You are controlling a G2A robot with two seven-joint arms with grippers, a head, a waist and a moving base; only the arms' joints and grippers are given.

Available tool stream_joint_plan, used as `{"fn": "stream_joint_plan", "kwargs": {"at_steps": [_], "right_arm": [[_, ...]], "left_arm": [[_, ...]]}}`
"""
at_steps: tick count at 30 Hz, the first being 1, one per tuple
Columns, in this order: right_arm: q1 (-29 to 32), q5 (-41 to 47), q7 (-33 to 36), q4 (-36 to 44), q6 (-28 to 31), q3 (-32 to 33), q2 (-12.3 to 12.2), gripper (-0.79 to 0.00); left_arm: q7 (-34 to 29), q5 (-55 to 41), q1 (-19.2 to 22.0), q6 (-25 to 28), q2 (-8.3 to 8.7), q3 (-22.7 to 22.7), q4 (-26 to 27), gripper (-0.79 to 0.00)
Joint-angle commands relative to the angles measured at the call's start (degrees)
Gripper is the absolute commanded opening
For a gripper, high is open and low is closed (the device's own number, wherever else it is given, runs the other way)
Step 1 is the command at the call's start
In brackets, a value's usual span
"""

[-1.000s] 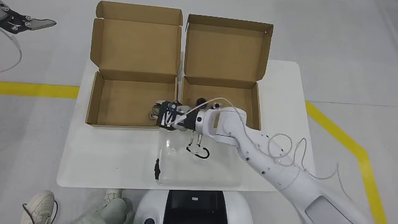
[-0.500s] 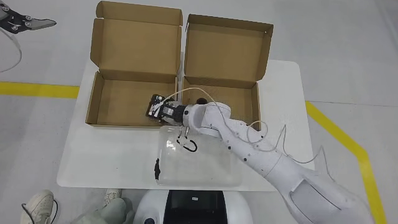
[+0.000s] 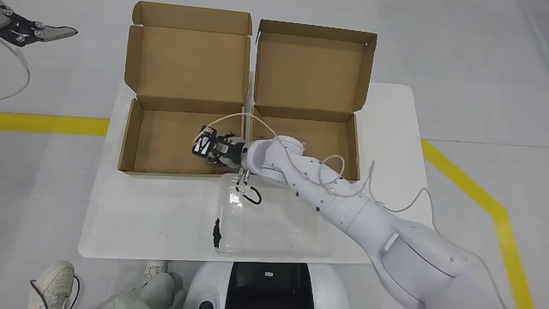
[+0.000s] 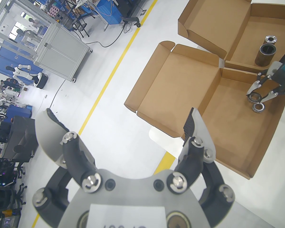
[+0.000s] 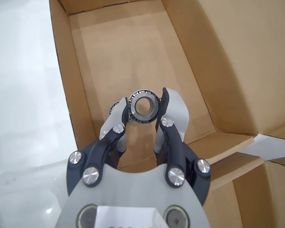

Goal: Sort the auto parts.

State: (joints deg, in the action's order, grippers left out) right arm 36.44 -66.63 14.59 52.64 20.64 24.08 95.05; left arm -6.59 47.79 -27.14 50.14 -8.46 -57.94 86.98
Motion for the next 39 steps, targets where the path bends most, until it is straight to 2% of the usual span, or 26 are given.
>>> {"fn": "stream_joint_plan", "kwargs": {"at_steps": [1, 3, 6, 11, 14, 19, 28, 39], "right_arm": [[-0.32, 0.05, 0.08, -1.24, -0.02, -0.27, 0.73, -0.785], [-0.65, -0.16, 0.38, -2.27, -0.43, -0.47, 1.41, -0.779], [-0.94, -0.44, 0.87, -3.51, -1.26, -0.6, 2.3, -0.585], [-1.3, -0.94, 1.36, -5.19, -1.86, -0.56, 3.48, -0.536], [-1.41, -1.33, 1.35, -5.9, -2.03, -0.42, 4.02, -0.456], [-1.43, -2.02, 0.76, -6.45, -1.79, 0.2, 4.51, -0.376], [0.07, -4.87, -1.22, -1.96, -0.3, 2.48, 3.49, -0.305], [5.34, -7.66, -1.46, 9.44, 2.95, 9.11, -0.33, -0.305]], "left_arm": [[0.0, 0.0, 0.0, 0.0, 0.0, 0.0, 0.0, 0.0], [0.0, 0.0, 0.0, 0.0, 0.0, 0.0, 0.0, 0.0], [0.0, 0.0, 0.0, 0.0, 0.0, 0.0, 0.0, 0.0], [0.0, 0.0, 0.0, 0.0, 0.0, 0.0, 0.0, 0.0], [0.0, 0.0, 0.0, 0.0, 0.0, 0.0, 0.0, 0.0], [0.0, 0.0, 0.0, 0.0, 0.0, 0.0, 0.0, 0.0], [0.0, 0.0, 0.0, 0.0, 0.0, 0.0, 0.0, 0.0], [0.0, 0.0, 0.0, 0.0, 0.0, 0.0, 0.0, 0.0]]}}
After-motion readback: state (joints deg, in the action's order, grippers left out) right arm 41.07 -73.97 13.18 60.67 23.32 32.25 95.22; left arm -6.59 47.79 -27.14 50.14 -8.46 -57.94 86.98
